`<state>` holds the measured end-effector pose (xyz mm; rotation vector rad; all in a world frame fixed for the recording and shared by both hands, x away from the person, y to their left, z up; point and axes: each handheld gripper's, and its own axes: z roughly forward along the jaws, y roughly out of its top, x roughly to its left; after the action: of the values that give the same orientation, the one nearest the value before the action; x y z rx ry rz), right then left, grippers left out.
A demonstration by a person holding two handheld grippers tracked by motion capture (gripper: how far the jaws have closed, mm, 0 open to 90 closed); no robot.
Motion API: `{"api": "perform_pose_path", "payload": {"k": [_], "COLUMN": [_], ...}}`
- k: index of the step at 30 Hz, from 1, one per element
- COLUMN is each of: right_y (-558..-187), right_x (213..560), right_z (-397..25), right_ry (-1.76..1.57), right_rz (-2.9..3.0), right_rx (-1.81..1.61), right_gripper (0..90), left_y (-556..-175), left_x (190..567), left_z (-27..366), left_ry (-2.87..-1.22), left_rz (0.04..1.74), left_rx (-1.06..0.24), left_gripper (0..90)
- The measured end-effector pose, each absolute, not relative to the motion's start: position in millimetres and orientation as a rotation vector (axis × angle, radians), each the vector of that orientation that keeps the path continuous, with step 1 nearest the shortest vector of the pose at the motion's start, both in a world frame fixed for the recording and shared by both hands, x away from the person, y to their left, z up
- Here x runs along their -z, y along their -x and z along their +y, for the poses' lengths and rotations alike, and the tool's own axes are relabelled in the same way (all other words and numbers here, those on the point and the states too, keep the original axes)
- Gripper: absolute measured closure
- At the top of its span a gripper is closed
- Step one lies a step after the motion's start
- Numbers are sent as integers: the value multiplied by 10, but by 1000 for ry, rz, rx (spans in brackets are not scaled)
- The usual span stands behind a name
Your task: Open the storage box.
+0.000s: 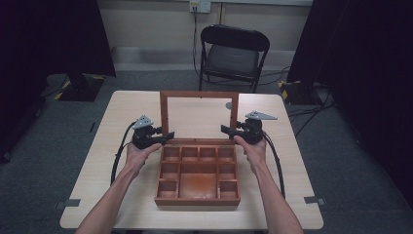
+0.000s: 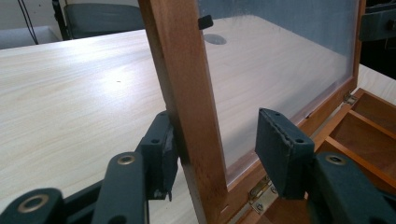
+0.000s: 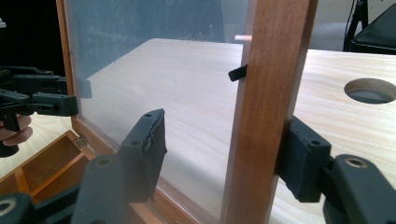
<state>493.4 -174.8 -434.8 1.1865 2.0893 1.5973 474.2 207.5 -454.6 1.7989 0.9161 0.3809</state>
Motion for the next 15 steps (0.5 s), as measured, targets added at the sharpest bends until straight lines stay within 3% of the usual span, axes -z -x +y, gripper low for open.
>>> {"api": "perform_pose_path", "payload": {"k": [15], "right_y": [-4998], "right_x": [4431], "right_z": [-1747], "right_ry": [-1267], "right_rz": [2078], "right_rx": [-1566], "right_gripper": [323], "left_y": [-4872], "left_x": [4620], "left_z": [2011], "left_ry": [-1791], "left_rz": [952], "left_rx": [-334], "left_gripper": [460]}}
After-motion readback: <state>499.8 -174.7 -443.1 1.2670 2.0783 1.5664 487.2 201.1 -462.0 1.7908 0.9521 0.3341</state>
